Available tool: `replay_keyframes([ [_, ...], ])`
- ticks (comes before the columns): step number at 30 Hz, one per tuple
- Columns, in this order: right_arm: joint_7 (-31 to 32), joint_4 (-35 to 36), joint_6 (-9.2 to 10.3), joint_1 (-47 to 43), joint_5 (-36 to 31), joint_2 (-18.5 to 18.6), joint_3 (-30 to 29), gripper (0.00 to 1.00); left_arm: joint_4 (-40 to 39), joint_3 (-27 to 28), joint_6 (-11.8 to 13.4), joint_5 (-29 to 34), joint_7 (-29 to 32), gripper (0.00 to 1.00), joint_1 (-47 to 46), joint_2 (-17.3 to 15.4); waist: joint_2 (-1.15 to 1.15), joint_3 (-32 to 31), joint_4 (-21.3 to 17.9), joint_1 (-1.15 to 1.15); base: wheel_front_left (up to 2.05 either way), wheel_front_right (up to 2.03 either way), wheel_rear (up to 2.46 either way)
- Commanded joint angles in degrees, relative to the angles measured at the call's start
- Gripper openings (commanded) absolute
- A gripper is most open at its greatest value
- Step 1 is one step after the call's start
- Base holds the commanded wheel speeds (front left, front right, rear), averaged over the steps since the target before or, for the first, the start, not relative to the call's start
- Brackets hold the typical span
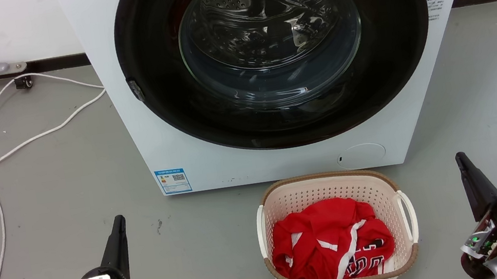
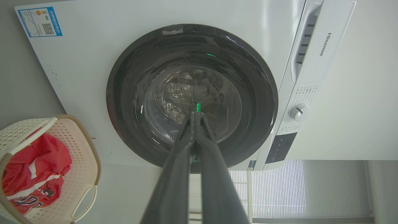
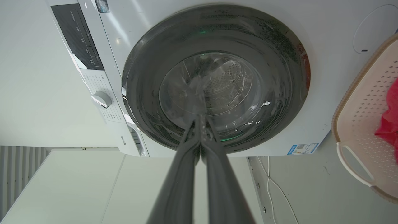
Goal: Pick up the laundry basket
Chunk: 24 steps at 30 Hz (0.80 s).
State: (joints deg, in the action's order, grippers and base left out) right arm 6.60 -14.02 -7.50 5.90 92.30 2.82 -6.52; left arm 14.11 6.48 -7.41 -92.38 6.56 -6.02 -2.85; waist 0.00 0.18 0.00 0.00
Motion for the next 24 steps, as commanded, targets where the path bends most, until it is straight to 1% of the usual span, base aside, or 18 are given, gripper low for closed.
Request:
replay_keyframes([
  [1,0.1,-0.1,0.02,0.6,0.2,0.1,0.0,0.00,0.0,0.2,-0.3,-0.1,0.2,0.00,-0.5,0.0,0.00,0.0,0.0,0.00,0.00,0.00,0.00],
  [22,0.1,-0.1,0.02,0.6,0.2,0.1,0.0,0.00,0.0,0.2,-0.3,-0.1,0.2,0.00,-0.5,0.0,0.00,0.0,0.0,0.00,0.00,0.00,0.00],
  [23,0.0,0.0,0.00,0.0,0.0,0.0,0.0,0.00,0.0,0.0,0.0,0.0,0.0,0.00,0.0,0.0,0.00,0.0,0.0,0.00,0.00,0.00,0.00],
  [24,-0.1,-0.2,-0.01,-0.1,0.0,0.0,0.0,1.00,0.2,-0.1,0.0,0.0,-0.1,1.00,0.1,0.0,0.00,0.0,0.0,0.00,0.00,0.00,0.00],
])
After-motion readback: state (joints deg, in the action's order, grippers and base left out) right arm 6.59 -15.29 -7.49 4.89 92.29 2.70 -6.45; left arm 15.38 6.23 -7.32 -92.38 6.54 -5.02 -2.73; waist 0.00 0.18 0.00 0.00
